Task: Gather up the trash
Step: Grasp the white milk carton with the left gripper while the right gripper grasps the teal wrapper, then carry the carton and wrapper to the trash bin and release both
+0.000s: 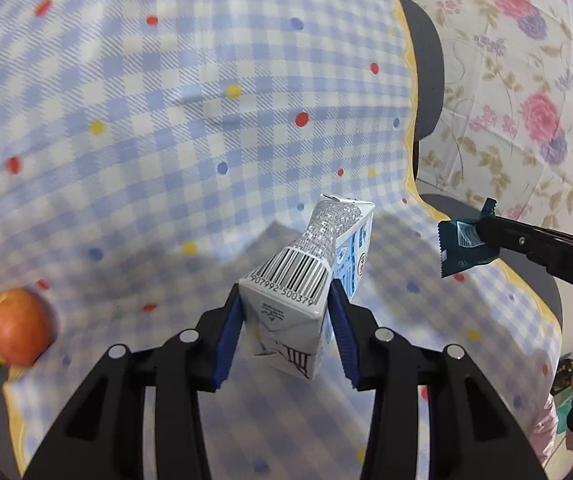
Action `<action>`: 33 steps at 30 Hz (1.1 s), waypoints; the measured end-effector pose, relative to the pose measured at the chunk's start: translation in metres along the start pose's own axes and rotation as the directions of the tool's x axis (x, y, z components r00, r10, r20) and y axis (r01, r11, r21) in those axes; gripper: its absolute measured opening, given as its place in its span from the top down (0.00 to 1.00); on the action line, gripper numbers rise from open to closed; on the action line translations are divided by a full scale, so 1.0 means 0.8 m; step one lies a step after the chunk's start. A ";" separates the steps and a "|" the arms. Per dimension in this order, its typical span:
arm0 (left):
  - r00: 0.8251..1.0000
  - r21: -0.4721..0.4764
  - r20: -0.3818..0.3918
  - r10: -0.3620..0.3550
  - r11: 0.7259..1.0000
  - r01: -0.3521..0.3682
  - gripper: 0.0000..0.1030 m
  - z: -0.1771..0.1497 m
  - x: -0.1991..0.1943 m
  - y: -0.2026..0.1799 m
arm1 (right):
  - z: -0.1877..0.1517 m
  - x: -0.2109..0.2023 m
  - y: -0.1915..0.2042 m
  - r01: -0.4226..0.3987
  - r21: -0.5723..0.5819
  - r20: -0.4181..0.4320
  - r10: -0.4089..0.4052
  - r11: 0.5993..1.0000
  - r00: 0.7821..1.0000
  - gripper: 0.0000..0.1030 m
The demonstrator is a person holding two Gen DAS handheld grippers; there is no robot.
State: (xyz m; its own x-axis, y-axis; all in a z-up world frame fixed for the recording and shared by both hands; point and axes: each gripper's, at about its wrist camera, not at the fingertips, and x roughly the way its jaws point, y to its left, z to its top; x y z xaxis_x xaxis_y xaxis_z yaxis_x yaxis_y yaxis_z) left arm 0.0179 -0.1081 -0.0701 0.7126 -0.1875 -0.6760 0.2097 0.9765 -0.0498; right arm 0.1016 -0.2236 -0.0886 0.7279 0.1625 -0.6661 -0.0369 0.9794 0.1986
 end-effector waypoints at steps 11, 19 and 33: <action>0.999 -0.027 0.025 0.023 0.999 -0.022 0.60 -0.039 -0.066 -0.036 | -0.051 -0.056 -0.013 0.006 0.059 -0.004 -0.006 0.998 1.000 0.89; 0.995 0.015 0.097 -0.004 1.000 0.003 0.61 -0.039 -0.112 -0.082 | -0.074 -0.119 -0.026 0.035 0.076 0.049 -0.038 0.997 0.998 0.89; 0.979 0.136 0.105 -0.173 0.978 0.158 0.60 -0.069 -0.149 -0.181 | -0.136 -0.229 -0.084 0.180 0.161 0.102 -0.198 0.970 0.975 0.89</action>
State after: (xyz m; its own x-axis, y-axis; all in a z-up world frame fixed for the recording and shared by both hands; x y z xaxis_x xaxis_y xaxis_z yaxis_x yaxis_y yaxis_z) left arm -0.1340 -0.2216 -0.0227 0.7320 -0.3639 -0.5760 0.4091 0.9108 -0.0556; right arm -0.1035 -0.3060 -0.0582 0.7868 -0.0479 -0.6153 0.2055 0.9604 0.1880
